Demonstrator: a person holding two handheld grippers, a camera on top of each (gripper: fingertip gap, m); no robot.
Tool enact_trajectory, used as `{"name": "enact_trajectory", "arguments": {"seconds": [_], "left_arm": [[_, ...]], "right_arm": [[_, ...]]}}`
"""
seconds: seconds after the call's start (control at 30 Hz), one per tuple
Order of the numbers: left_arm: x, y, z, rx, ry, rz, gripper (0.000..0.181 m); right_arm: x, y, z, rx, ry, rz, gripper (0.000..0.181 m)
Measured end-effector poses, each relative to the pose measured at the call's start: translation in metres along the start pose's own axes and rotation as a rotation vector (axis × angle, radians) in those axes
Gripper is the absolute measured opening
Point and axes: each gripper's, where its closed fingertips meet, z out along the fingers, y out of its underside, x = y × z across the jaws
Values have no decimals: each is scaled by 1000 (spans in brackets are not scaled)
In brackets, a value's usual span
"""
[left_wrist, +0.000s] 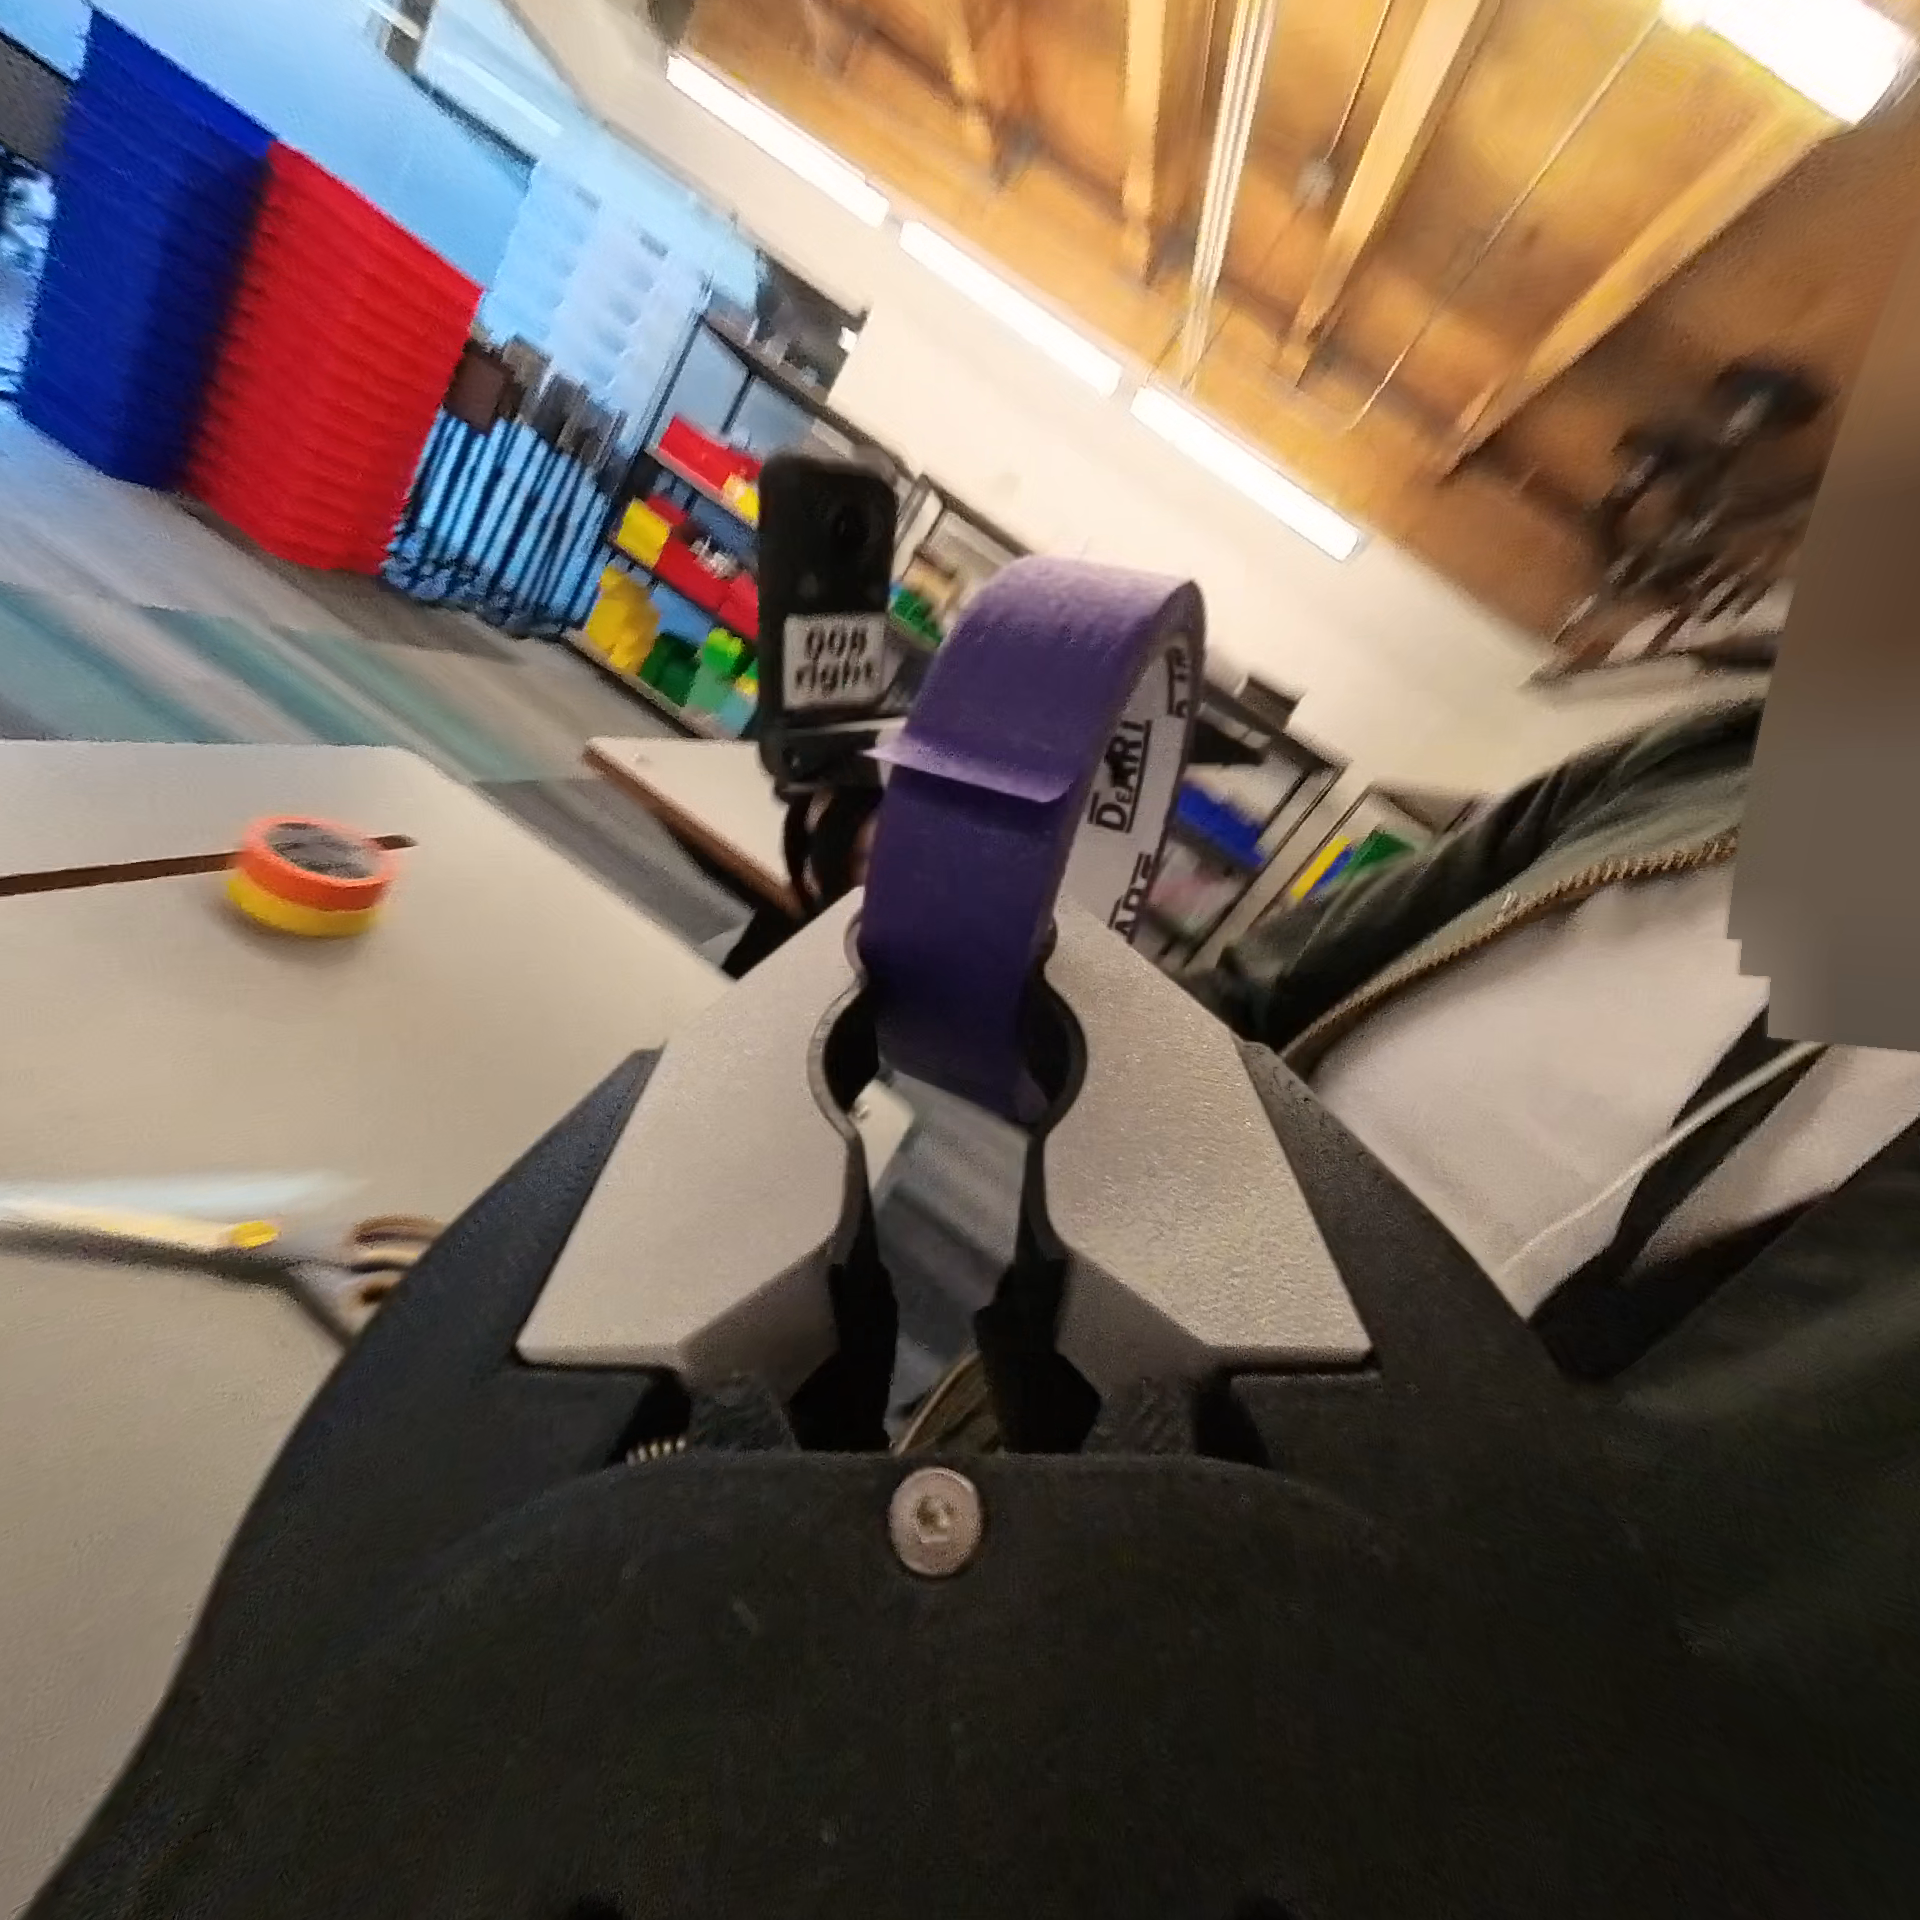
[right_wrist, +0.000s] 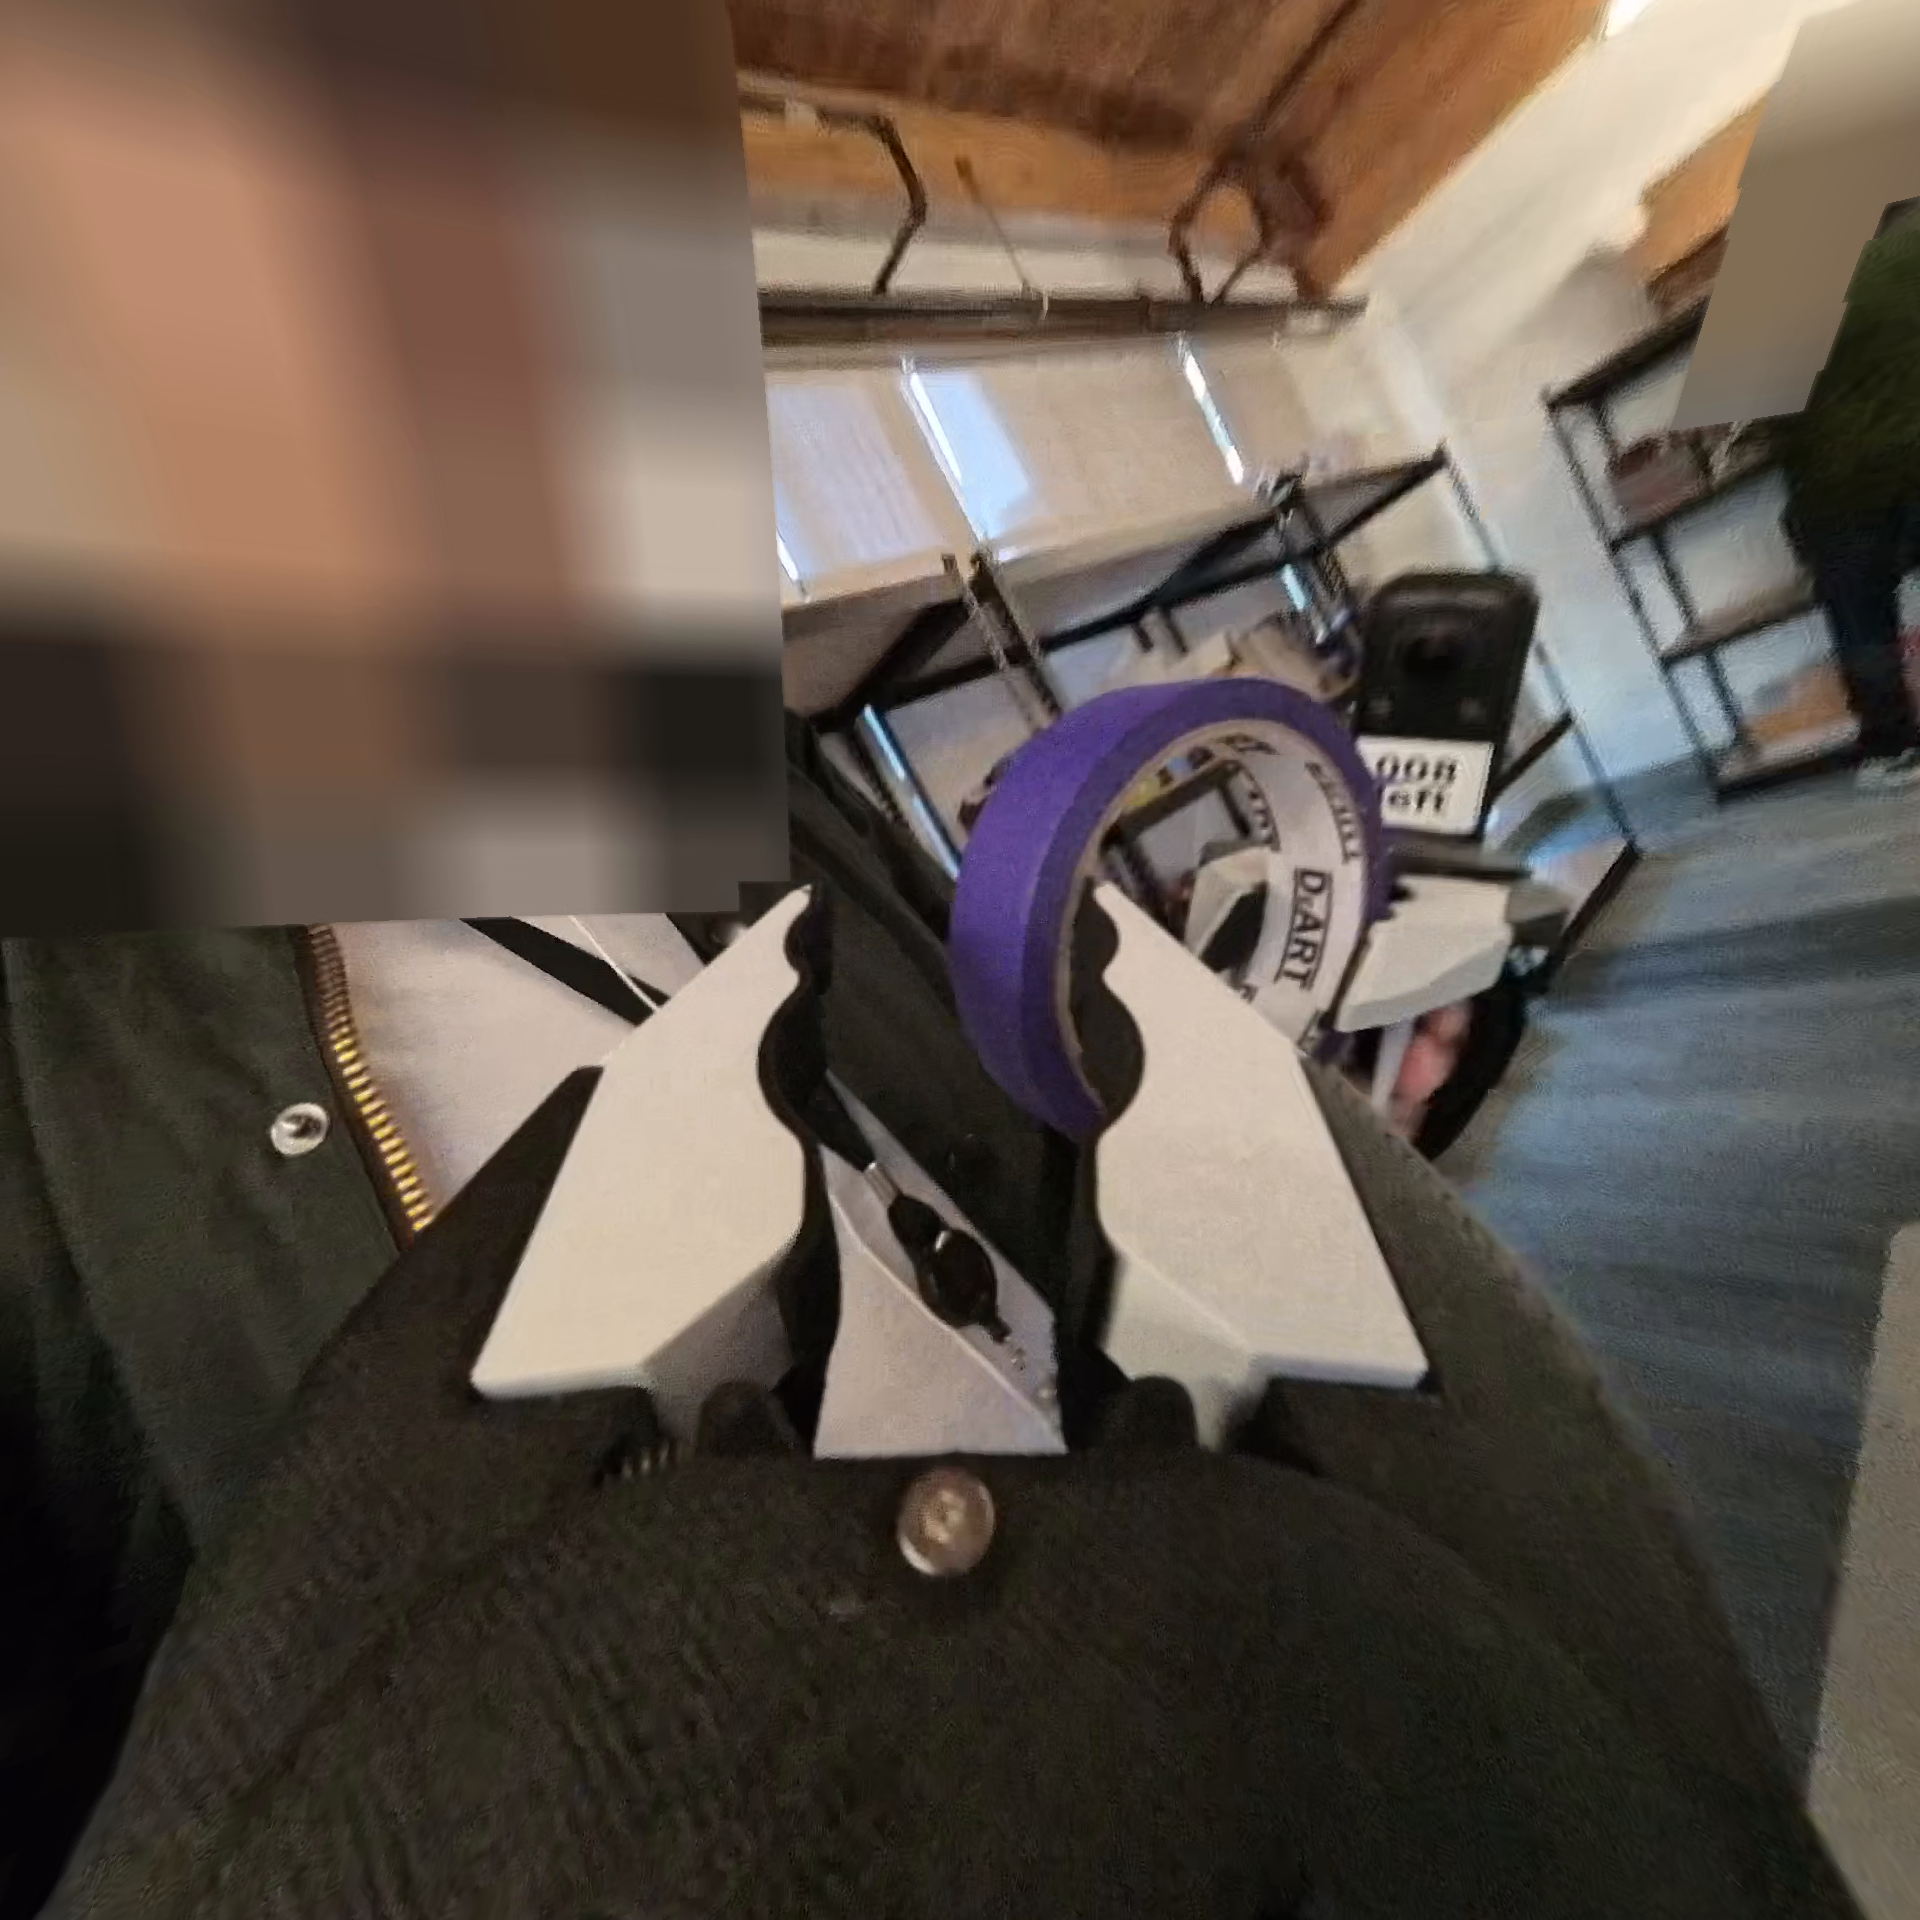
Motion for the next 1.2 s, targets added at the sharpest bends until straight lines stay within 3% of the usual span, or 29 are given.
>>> {"name": "enact_trajectory", "arguments": {"seconds": [0.1,0.27,0.3,0.33,0.37,0.47,0.57,0.67,0.77,1.07,1.2], "left_arm": [[7,1,-12,-106,7,84,21],[11,1,-18,-163,44,104,22],[10,-3,-22,-139,48,81,31],[9,-9,-30,-113,51,55,57],[5,-15,-42,-90,44,18,62],[4,-35,-78,5,18,-58,45],[-4,-33,-85,-64,-107,1,40],[-10,-26,-72,-166,-172,54,31],[-12,-23,-60,-207,-136,33,22],[-17,2,-50,-316,-98,-43,21],[-13,6,-48,-311,-57,-51,0]], "right_arm": [[0,3,19,-105,-41,156,46],[6,10,40,-153,-143,278,12],[10,17,42,-191,-108,237,11],[16,28,43,-256,-38,164,9],[20,37,42,-320,24,77,8],[37,52,34,-485,227,-95,8],[49,65,24,-608,331,-158,8],[54,74,23,-652,341,-183,9],[61,84,22,-693,364,-197,9],[57,99,18,-712,369,-190,9],[56,104,14,-717,384,-180,9]]}}
